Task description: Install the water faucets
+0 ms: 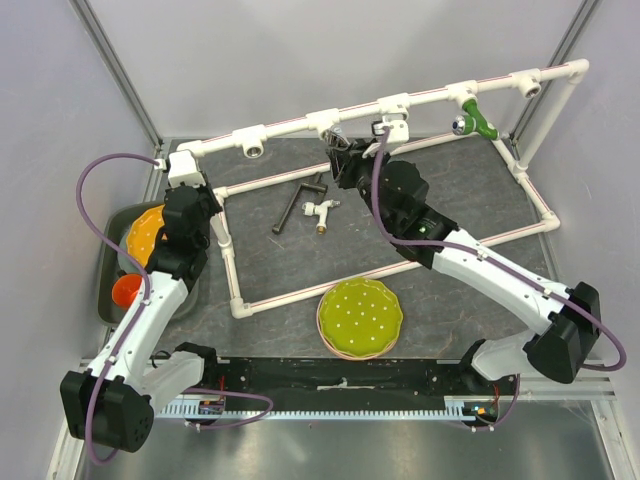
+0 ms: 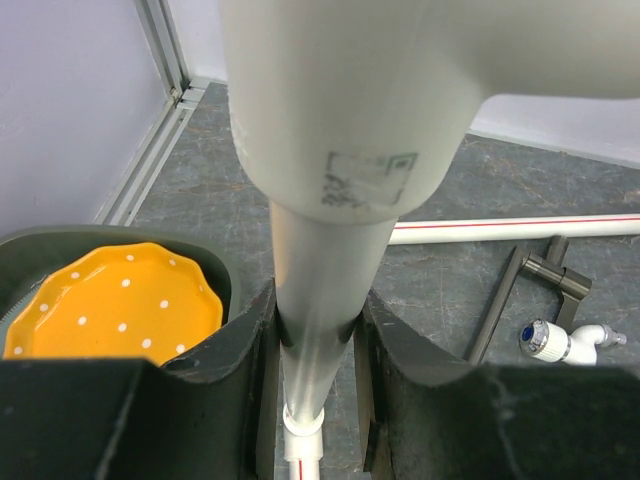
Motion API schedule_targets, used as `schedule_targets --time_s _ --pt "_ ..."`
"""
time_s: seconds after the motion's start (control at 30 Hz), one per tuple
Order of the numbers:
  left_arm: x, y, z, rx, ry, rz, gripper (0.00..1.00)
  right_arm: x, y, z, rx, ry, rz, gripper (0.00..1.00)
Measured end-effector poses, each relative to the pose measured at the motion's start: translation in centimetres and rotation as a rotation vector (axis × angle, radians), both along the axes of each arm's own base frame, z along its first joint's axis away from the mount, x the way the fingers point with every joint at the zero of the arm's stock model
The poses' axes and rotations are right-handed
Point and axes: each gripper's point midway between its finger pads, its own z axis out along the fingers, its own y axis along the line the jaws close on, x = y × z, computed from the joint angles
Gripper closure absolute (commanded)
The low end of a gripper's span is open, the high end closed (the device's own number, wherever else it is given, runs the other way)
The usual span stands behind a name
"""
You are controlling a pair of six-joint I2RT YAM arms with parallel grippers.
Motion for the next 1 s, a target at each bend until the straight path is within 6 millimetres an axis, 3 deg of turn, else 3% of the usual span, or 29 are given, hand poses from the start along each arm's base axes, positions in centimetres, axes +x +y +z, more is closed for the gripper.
schedule_targets --time_s 0.27,0.6,0.67,0.7,0.8,0.83,0.93,1.0 --pt "0.0 0.0 0.0 -0.001 0.0 0.002 0.98 -0.1 0.1 -0.1 0.517 0.114 0.059 1.0" --pt "0.0 0.0 0.0 -0.001 0.001 0.0 0.98 -0.5 -0.1 -0.4 0.995 0.232 0.132 0.97" --pt "0.0 0.0 0.0 -0.001 0.002 0.0 0.98 -0.6 -0.2 -0.4 1.08 0.252 0.152 0.83" --pt "0.0 0.0 0.0 -0.001 0.002 -0.001 0.98 -0.6 -0.2 -0.4 1.112 0.259 0.162 0.69" --pt "0.0 0.0 -0.1 -0.001 0.003 -0.001 0.98 -0.7 -0.2 -0.3 1.152 0.263 0.177 0.52" --pt "-0.1 0.0 -0.1 -0.001 0.003 -0.001 0.98 -0.7 -0.3 -0.3 1.149 0.26 0.175 0.41" --pt "-0.1 0.0 -0.1 -0.001 0.004 -0.001 0.98 -0.5 -0.7 -0.8 1.102 0.245 0.144 0.26" --pt "-0.2 0.0 -0.1 -0.001 0.006 -0.002 0.98 -0.1 -2.1 -0.7 1.053 0.211 0.091 0.19"
